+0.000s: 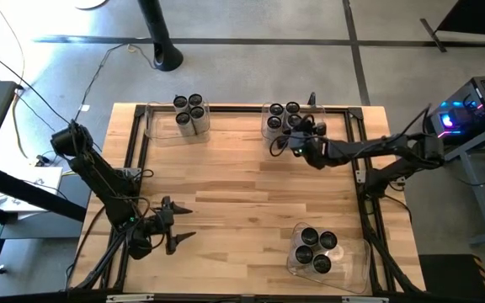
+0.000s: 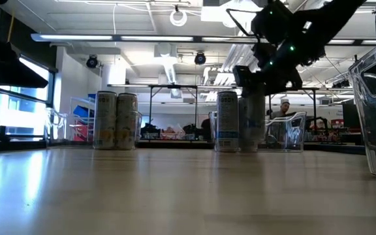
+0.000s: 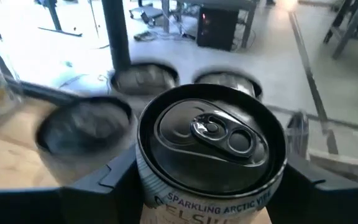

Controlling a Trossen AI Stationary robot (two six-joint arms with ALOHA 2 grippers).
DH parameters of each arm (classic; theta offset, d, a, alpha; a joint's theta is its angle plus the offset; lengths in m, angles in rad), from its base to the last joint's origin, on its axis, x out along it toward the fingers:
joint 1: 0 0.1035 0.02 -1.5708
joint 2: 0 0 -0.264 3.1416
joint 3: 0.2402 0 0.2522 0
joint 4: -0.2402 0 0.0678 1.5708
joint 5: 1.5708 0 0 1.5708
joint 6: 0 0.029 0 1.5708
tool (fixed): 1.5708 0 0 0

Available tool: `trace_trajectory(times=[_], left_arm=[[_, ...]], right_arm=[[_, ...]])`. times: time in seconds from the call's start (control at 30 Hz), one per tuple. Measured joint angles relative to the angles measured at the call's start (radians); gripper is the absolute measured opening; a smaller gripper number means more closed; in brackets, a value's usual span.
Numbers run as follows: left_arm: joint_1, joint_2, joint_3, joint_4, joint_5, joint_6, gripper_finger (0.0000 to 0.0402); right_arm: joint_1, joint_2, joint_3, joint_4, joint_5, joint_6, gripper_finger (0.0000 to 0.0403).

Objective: Sort soda cans
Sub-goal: Put the white-blue soda can into the top right transparent bin

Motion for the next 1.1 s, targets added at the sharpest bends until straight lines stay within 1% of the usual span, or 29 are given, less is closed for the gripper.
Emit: trace_trajectory(times=[0.3,0.4,0.53,0.73,0.83,0.97,1.1], left_arm=[[0.000,0.000,0.000,-0.001,0.000,0.000,0.0351],[0.000,0.000,0.000,-0.001,0.000,0.001,0.0351],[0.000,0.000,0.000,-0.001,-0.001,0.001,0.0351],[0.000,0.000,0.000,-0.001,-0.001,0.001,0.0351],[0.000,0.000,0.000,-0.001,-0.001,0.001,0.0351],[0.000,0.000,0.000,-0.002,0.004,0.001,0.0351],[0.000,0.000,0.000,-0.002,0.009,0.001,0.0351]], right_arm=[[-0.003,0.000,-0.124,0.127,-0.057,0.063,0.0234],[-0.006,-0.002,-0.136,0.154,-0.081,0.057,0.0263],[-0.003,-0.001,-0.129,0.160,-0.130,0.017,0.0297],[0.017,-0.001,-0.055,0.143,-0.134,-0.098,0.0305],[0.024,-0.003,0.001,0.075,-0.134,-0.115,0.0306],[0.033,-0.003,0.091,-0.124,-0.127,-0.105,0.0307],[0.069,-0.003,0.201,-0.365,-0.038,-0.080,0.0308]])
